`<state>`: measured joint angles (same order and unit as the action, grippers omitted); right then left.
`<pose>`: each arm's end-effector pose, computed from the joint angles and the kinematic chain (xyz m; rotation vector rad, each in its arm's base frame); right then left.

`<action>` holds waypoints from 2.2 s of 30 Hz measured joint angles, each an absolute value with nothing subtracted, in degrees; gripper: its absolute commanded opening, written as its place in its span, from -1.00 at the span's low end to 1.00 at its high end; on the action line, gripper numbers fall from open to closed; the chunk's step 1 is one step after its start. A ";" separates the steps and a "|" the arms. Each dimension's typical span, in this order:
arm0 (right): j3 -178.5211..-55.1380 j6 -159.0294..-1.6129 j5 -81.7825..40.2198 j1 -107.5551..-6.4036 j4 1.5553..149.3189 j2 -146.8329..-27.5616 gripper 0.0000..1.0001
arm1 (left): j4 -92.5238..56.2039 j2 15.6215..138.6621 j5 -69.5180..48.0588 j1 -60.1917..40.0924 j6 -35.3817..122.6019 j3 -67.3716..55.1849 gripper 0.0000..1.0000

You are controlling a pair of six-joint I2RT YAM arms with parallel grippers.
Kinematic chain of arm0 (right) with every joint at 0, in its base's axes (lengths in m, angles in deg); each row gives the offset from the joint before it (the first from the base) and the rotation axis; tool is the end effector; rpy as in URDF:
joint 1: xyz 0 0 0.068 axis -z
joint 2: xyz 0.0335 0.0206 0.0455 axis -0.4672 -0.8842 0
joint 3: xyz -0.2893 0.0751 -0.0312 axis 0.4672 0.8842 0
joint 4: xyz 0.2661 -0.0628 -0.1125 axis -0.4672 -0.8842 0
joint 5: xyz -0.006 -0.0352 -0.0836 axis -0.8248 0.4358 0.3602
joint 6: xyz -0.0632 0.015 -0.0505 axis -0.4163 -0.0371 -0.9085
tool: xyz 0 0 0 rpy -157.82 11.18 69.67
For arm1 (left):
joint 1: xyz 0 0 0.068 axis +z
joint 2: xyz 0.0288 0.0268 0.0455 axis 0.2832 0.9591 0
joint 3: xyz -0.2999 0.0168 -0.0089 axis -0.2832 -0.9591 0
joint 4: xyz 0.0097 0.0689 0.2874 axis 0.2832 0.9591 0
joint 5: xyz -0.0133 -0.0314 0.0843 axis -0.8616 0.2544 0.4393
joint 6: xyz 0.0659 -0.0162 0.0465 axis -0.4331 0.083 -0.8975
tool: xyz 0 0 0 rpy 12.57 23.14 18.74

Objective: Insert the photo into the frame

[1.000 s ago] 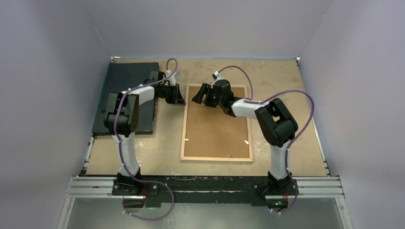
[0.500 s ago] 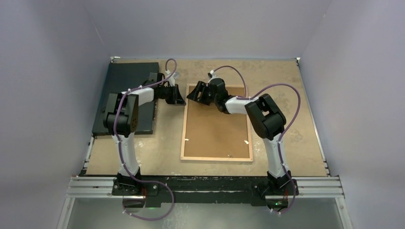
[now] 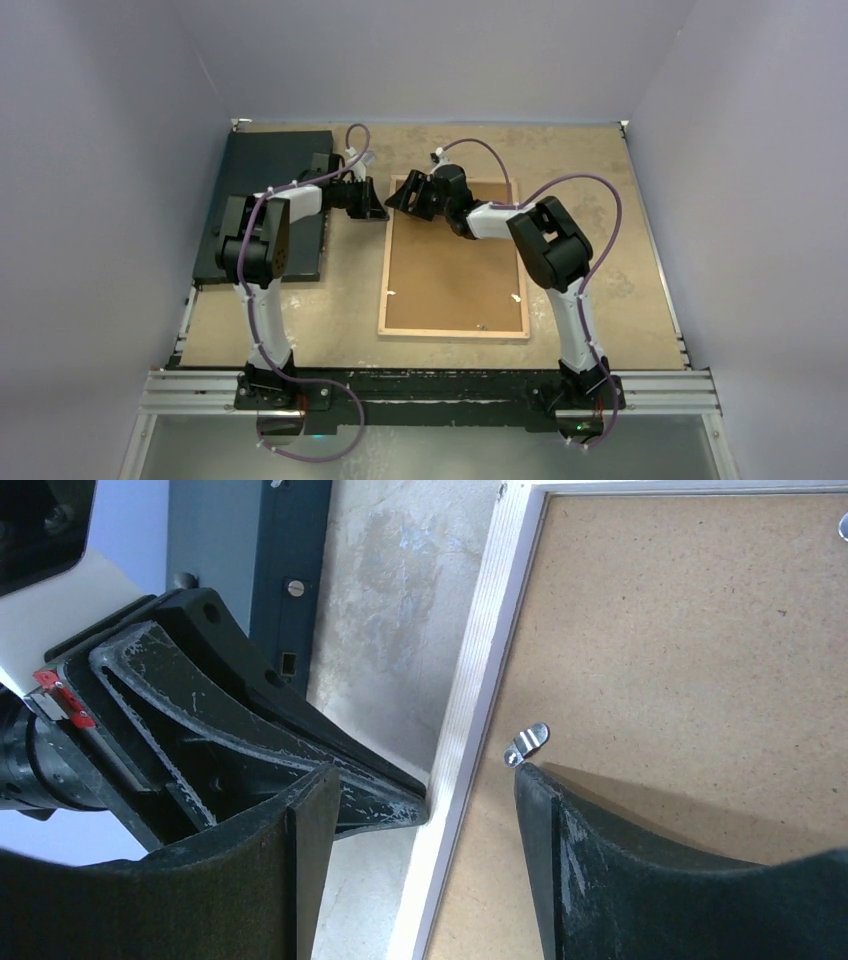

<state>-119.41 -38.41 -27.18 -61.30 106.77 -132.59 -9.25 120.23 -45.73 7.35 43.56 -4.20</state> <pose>0.4599 0.3246 0.1357 0.0891 2.0529 1.1758 0.4676 -0.1246 0.1181 0.2838 2.4051 -1.0867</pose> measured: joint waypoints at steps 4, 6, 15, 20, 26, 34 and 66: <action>-119.72 -37.62 -27.58 -61.35 107.74 -133.25 0.34 | -9.68 120.10 -45.73 7.35 43.56 -4.55 -0.99; -119.72 -37.29 -27.58 -61.35 108.06 -133.33 0.34 | -9.77 120.08 -45.76 7.35 43.54 -4.57 -0.99; -120.53 -36.55 -27.60 -61.44 108.33 -134.06 0.33 | -9.99 120.01 -45.76 7.35 43.49 -4.72 -1.00; -120.70 -36.72 -27.71 -61.44 108.13 -134.10 0.36 | -10.03 119.95 -45.73 7.39 43.43 -4.79 -1.00; -119.67 -38.47 -27.66 -60.78 107.74 -133.07 0.38 | -10.03 119.86 -45.71 7.39 43.36 -4.88 -1.00; -119.48 -40.31 -27.73 -59.34 106.45 -132.37 0.37 | -10.01 119.82 -45.69 7.39 43.12 -4.90 -1.00; -124.55 -38.27 -33.94 -59.32 109.88 -137.79 0.26 | -10.06 119.80 -45.73 7.39 43.01 -4.90 -1.00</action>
